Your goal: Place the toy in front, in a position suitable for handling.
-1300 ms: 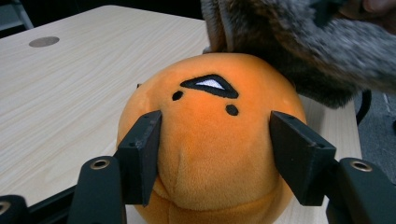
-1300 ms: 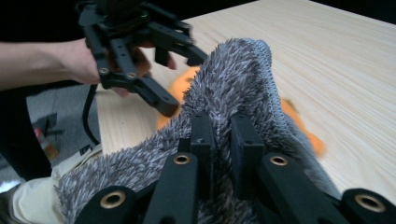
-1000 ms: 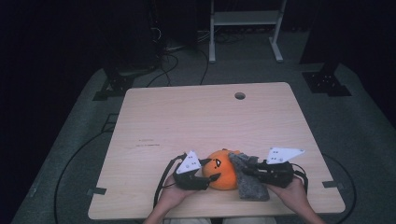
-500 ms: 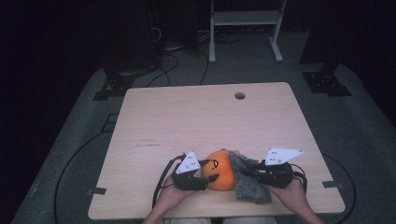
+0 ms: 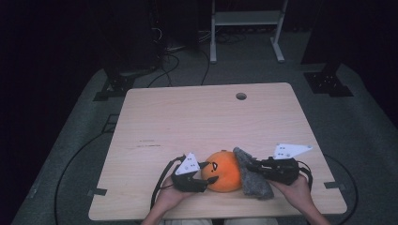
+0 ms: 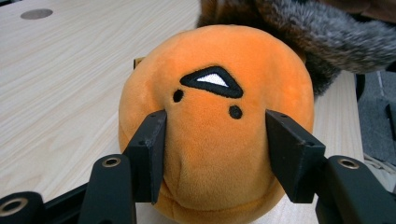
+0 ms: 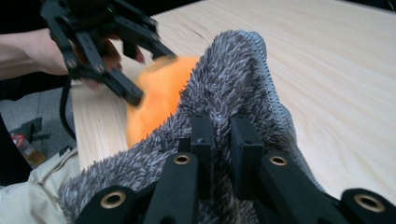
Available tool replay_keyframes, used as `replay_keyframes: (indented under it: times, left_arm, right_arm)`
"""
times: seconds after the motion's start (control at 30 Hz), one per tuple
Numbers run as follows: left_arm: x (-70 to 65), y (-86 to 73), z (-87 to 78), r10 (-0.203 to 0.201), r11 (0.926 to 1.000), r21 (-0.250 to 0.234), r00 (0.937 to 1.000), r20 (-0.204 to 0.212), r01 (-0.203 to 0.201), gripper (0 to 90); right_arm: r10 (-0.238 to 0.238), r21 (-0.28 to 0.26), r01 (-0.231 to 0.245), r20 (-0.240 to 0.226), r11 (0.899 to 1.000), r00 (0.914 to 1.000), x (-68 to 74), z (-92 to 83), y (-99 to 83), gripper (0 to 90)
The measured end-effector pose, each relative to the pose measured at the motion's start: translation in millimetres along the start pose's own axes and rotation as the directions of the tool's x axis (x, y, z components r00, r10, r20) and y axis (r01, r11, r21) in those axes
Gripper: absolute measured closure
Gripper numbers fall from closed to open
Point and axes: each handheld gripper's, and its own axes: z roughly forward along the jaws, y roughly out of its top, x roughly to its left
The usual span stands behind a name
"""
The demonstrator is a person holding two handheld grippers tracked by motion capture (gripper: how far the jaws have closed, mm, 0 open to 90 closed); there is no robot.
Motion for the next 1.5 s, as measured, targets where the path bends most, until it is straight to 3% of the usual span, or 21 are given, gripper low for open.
replay_keyframes:
  times: [0.1,0.2,0.27,0.37,0.4,0.43,0.47,0.5,0.57,0.6,0.7,0.73,0.8,0.87,0.97,1.0,1.13,1.3,1.33,1.4,1.5]
  left_arm:
    - [-0.7,-0.8,-1.3,0.009,0.9999,0.011,1.0000,0.001,-0.009,42.7]
    - [-1.3,-2.8,-2.9,0.010,0.9999,0.010,0.9999,0.007,-0.010,42.7]
    - [-1.8,-3.6,-3.1,0.019,0.9998,0.010,0.9998,0.010,-0.019,42.6]
    - [-3.1,-1.8,-4.0,0.018,0.9997,-0.015,0.9995,0.024,-0.018,37.9]
    - [-2.3,1.0,-4.7,-0.012,0.9991,-0.041,0.9993,0.035,0.014,30.0]
    - [-2.3,1.0,-4.7,-0.012,0.9991,-0.041,0.9993,0.035,0.014,20.2]
    - [3.1,5.3,-5.9,-0.093,0.9922,-0.081,0.9950,0.037,0.096,13.4]
    - [5.3,6.1,-5.9,-0.115,0.9893,-0.086,0.9926,0.037,0.118,11.7]
    - [7.3,6.5,-4.8,-0.124,0.9891,-0.076,0.9920,0.025,0.126,14.5]
    - [7.8,3.8,-0.2,-0.115,0.9924,-0.040,0.9928,0.033,0.116,19.4]
    - [5.5,2.1,0.2,-0.095,0.9947,-0.037,0.9946,0.043,0.096,28.2]
    - [1.6,2.3,-0.7,-0.051,0.9982,-0.029,0.9981,0.035,0.052,31.1]
    - [-1.1,1.5,-1.0,-0.035,0.9992,-0.018,0.9986,0.039,0.036,33.1]
    - [-3.5,1.3,-1.3,-0.016,0.9998,-0.014,0.9993,0.033,0.017,34.2]
    - [-7.0,0.8,-0.5,0.015,0.9999,-0.009,0.9995,0.027,-0.015,35.5]
    - [-9.7,0.3,0.2,0.034,0.9994,-0.011,0.9989,0.031,-0.034,36.5]
    - [-14.2,-0.1,-0.9,0.070,0.9976,0.003,0.9974,0.020,-0.070,37.3]
    - [-11.2,-3.4,-2.1,0.050,0.9988,0.000,0.9985,0.021,-0.050,38.2]
    - [-9.8,-3.4,-1.9,0.045,0.9990,0.000,0.9987,0.022,-0.045,38.3]
    - [-7.4,-4.2,-2.2,0.033,0.9994,-0.003,0.9992,0.023,-0.033,38.4]
    - [-4.7,-4.7,-2.1,0.007,0.9999,-0.008,0.9998,0.021,-0.007,38.4]
  right_arm:
    - [-0.029,0.024,0.029,0.007,0.999,0.9996,1.3,12.5,7.7,80.8]
    - [-0.002,0.038,0.002,0.016,0.999,0.9999,-8.1,19.5,2.8,80.9]
    - [0.041,0.038,-0.042,0.021,0.998,0.9989,-16.4,17.4,-6.2,80.9]
    - [0.045,0.045,-0.046,0.026,0.998,0.9987,-15.5,11.8,-14.4,80.9]
    - [0.037,0.048,-0.038,0.023,0.998,0.9991,-13.1,11.0,-15.4,80.9]
    - [0.037,0.048,-0.038,0.023,0.998,0.9991,-13.1,11.0,-15.4,80.9]
    - [-0.010,0.055,0.008,0.019,0.998,0.9998,-4.6,9.3,-17.5,80.7]
    - [-0.017,0.051,0.016,0.006,0.999,0.9998,-1.8,8.8,-18.4,80.7]
    - [-0.015,0.049,0.015,-0.005,0.999,0.9999,0.2,8.5,-18.7,80.7]
    - [-0.031,0.053,0.031,-0.010,0.998,0.9995,3.2,7.3,-19.5,80.6]
    - [-0.011,0.057,0.011,-0.011,0.998,0.9999,0.8,6.1,-21.2,80.7]
    - [0.041,0.073,-0.041,0.010,0.997,0.9991,-8.4,3.6,-26.3,80.8]
    - [0.084,0.107,-0.089,0.052,0.990,0.9951,-17.7,1.8,-30.7,80.9]
    - [0.138,0.106,-0.141,0.043,0.984,0.9896,-27.3,-1.5,-32.8,80.8]
    - [0.121,0.063,-0.123,0.027,0.990,0.9923,-25.4,-5.8,-26.0,80.8]
    - [0.081,0.037,-0.082,0.006,0.996,0.9967,-17.8,-5.0,-13.0,80.8]
    - [0.032,0.033,-0.032,-0.015,0.999,0.9994,-9.4,8.6,3.1,80.8]
    - [0.070,0.049,-0.070,-0.008,0.996,0.9975,-17.7,19.9,-4.5,81.0]
    - [0.094,0.068,-0.096,0.024,0.993,0.9952,-24.0,16.7,-12.5,81.0]
    - [0.111,0.089,-0.114,0.037,0.989,0.9931,-26.3,13.3,-17.2,81.0]
    - [0.112,0.072,-0.113,0.021,0.991,0.9935,-20.5,2.3,-21.1,81.0]
